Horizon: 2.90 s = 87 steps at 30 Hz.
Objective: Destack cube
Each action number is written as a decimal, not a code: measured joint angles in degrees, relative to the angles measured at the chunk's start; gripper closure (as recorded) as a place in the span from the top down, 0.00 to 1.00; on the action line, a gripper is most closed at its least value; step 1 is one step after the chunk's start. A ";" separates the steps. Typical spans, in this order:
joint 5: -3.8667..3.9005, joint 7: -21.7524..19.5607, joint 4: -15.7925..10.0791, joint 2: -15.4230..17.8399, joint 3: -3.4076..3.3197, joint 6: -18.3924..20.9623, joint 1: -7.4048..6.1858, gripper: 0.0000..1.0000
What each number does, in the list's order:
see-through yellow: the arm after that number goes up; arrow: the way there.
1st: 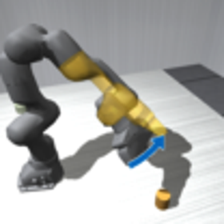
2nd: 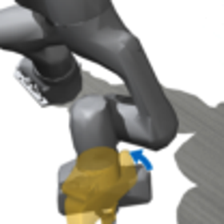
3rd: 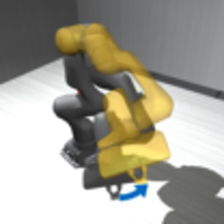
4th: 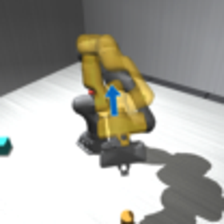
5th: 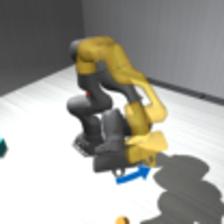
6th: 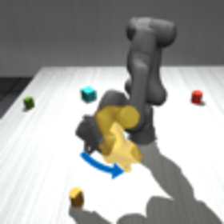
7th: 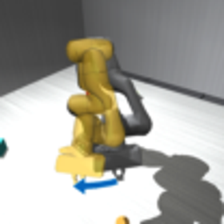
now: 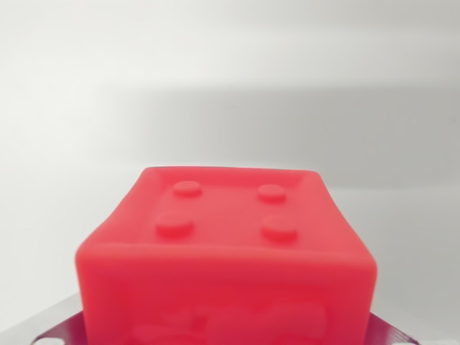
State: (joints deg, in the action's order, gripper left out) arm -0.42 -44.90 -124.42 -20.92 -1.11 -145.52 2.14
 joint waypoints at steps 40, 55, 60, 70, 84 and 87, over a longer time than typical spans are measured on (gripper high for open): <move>-0.13 2.25 5.89 -12.75 0.22 -6.37 1.24 0.00; -0.13 2.25 6.76 -15.65 0.35 -8.39 1.35 0.00; -0.13 2.25 7.01 -16.20 0.36 -8.68 1.36 0.00; -0.13 2.25 7.11 -16.27 0.37 -8.74 1.37 1.00; -0.13 2.25 7.13 -16.38 0.37 -8.79 1.37 1.00; -0.13 2.25 7.13 -16.38 0.37 -8.79 1.37 1.00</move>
State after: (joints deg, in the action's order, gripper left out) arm -0.55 -42.65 -117.28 -37.30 -0.74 -154.31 3.52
